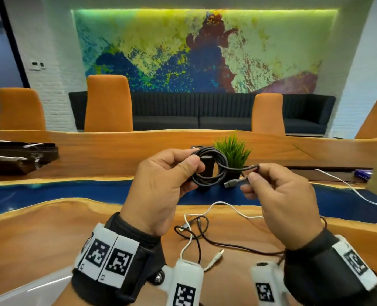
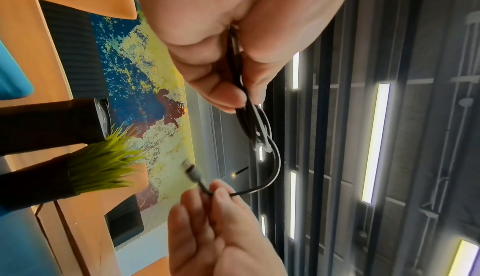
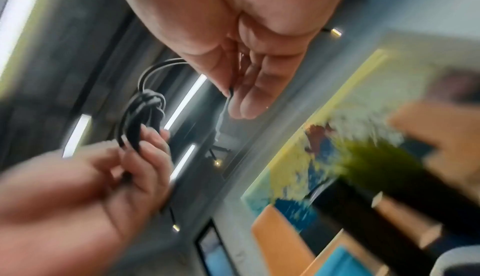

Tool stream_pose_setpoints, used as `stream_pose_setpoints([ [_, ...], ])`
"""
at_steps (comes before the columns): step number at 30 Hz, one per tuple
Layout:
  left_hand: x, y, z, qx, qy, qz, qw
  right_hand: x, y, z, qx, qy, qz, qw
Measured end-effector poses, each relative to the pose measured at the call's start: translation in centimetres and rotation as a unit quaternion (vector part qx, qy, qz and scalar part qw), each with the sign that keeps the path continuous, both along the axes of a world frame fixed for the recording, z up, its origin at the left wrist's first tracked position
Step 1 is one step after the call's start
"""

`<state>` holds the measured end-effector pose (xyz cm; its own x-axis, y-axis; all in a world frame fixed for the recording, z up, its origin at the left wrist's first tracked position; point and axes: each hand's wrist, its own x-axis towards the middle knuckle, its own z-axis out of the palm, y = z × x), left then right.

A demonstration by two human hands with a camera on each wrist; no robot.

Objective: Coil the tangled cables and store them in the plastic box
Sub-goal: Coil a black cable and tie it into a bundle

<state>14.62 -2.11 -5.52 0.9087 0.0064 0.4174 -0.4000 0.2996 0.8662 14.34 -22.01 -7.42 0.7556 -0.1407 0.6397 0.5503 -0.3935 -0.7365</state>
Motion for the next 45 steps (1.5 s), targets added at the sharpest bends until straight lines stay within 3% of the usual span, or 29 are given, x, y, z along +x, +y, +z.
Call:
stream_pose_setpoints([
  [1, -0.2, -0.3, -0.1, 0.01, -0.007, -0.006, 1.0, -0.1, 0.4, 0.3, 0.112, 0.051, 0.053, 0.991],
  [3, -0.6, -0.9, -0.3, 0.03, -0.022, -0.01, 0.999, -0.4, 1.1, 0.6, 0.281, 0.136, 0.152, 0.938],
  [5, -0.8, -1.3, -0.3, 0.038, -0.035, -0.004, 0.999, -0.7, 1.6, 0.8, 0.356, 0.183, 0.22, 0.89],
  [11, -0.8, -1.6, -0.6, 0.047, -0.07, 0.028, 0.996, -1.5, 2.8, 0.0, 0.367, 0.272, 0.366, 0.811],
  [16, -1.6, -2.4, -0.6, 0.089, -0.139, 0.089, 0.982, -1.4, 2.2, -0.8, 0.349, 0.299, 0.572, 0.68],
  [18, -1.8, -2.4, -0.6, 0.105, -0.167, 0.115, 0.974, -1.6, 2.0, -0.6, 0.34, 0.294, 0.597, 0.664],
  [21, -2.0, -2.7, -0.9, 0.13, -0.198, 0.149, 0.96, -1.8, 2.3, -0.5, 0.367, 0.302, 0.561, 0.678],
  [24, -1.7, -2.7, -1.1, 0.104, -0.199, 0.148, 0.963, -2.0, 2.2, -0.4, 0.36, 0.291, 0.514, 0.723],
  [26, -1.4, -2.3, -0.7, 0.023, -0.168, 0.101, 0.98, -1.9, 2.2, -0.5, 0.264, 0.308, 0.463, 0.788],
  [29, -1.7, -2.0, 0.3, -0.109, -0.063, -0.034, 0.991, -1.4, 2.1, -0.8, 0.069, 0.295, 0.333, 0.893],
  [31, -1.9, -2.1, 0.3, -0.109, -0.006, -0.105, 0.988, -1.1, 1.5, -0.4, 0.011, 0.253, 0.258, 0.933],
  [33, -1.9, -2.2, 0.0, -0.051, 0.029, -0.154, 0.986, -0.9, 0.6, 0.3, 0.002, 0.19, 0.203, 0.961],
  [35, -1.8, -2.4, -0.4, 0.04, 0.029, -0.134, 0.99, -1.1, -0.1, 1.1, 0.023, 0.133, 0.184, 0.973],
  [39, -1.8, -2.7, -1.1, 0.19, -0.055, -0.024, 0.98, -1.7, 0.1, 2.0, 0.094, 0.087, 0.196, 0.972],
  [45, -2.1, -3.0, -1.0, 0.164, -0.052, 0.017, 0.985, -1.9, 0.0, 1.8, 0.128, 0.169, 0.267, 0.94],
])
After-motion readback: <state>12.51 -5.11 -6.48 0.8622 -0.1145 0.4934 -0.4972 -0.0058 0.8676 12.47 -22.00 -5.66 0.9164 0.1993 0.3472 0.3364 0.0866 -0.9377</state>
